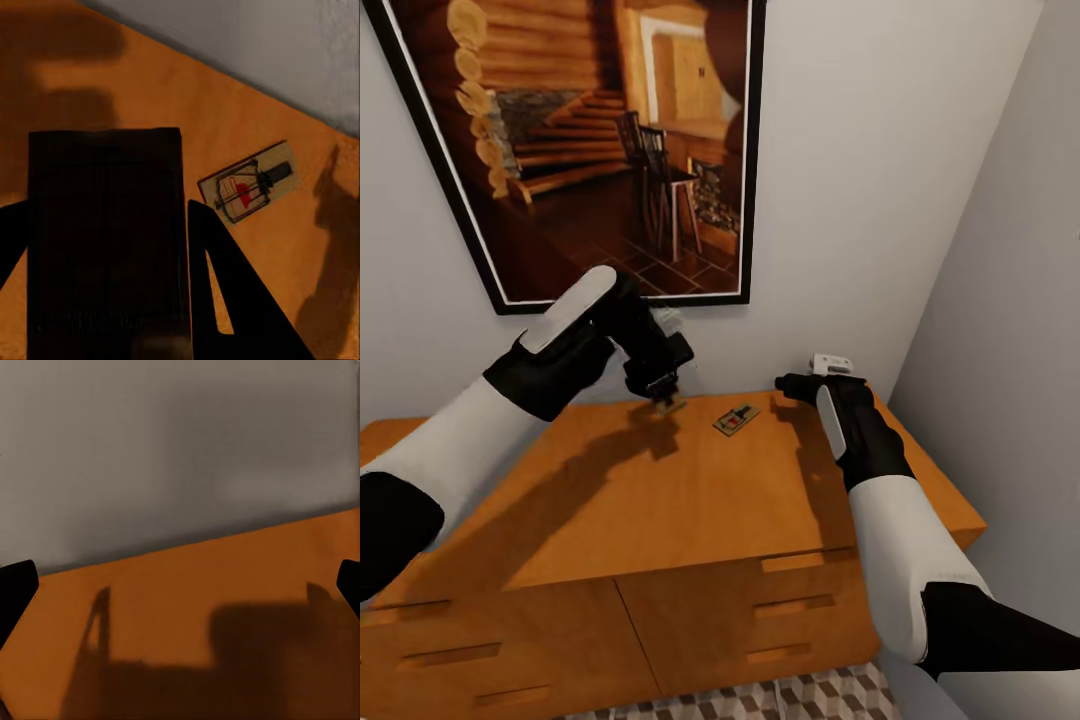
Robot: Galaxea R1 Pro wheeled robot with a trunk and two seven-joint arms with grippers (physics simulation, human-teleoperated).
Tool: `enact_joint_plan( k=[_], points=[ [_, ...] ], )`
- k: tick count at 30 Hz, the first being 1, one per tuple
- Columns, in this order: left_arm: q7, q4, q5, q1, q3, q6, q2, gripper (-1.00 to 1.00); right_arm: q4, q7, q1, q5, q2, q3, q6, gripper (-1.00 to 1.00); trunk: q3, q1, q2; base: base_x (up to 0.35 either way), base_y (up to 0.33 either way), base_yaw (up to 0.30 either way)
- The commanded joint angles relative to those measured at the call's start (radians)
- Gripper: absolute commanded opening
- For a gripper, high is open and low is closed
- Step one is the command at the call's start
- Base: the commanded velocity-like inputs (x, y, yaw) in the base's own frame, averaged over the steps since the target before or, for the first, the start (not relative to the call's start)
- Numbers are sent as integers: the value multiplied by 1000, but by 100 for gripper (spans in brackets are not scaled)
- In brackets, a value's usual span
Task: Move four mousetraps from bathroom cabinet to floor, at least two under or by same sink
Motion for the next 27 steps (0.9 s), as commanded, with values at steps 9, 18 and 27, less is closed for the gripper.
enact_joint_plan(
  k=[9, 18, 27],
  points=[
    [2, -227, 162, 4, 269, 76, 44, -100, 34, -2, 1, 2, 1, -3, -21, 100, 27, -35, 63, 0, 0, 0],
    [-16, -236, 162, 5, 544, 185, -124, -100, 80, -2, 1, 2, 1, -2, -49, 100, 55, -69, 126, 0, 0, 0],
    [-441, -234, 162, -1, 580, 291, -154, -100, 93, -1, 6, 2, 1, -2, -52, 100, 71, -88, 161, 0, 0, 0]
  ],
)
